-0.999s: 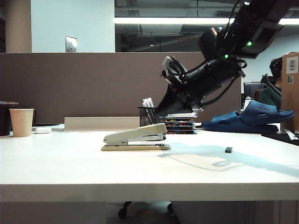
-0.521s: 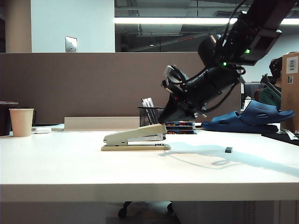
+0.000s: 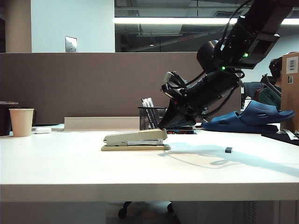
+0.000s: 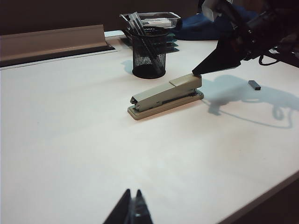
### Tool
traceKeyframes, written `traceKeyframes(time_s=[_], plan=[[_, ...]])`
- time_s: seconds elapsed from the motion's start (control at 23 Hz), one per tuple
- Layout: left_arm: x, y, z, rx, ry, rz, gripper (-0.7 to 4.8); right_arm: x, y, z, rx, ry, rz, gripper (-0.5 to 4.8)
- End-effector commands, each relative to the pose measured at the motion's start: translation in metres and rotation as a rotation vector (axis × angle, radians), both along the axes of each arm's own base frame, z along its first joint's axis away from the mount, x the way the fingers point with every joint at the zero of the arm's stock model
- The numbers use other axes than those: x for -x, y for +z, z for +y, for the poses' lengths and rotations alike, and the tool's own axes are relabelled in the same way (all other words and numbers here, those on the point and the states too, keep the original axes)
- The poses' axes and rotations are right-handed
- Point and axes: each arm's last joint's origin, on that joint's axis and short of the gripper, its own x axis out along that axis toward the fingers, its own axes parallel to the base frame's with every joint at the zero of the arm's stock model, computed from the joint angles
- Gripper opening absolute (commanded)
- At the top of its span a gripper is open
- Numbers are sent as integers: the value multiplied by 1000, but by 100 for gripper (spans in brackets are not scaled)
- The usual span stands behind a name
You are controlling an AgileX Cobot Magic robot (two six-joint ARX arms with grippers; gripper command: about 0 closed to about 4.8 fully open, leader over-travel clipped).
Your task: Press the stapler down.
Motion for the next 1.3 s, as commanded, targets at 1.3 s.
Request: traceKeyframes(time_s=[1.3], plan=[[0,2,0,1,5,-12,-5,5,-24,-3,97,-39,131,-9]])
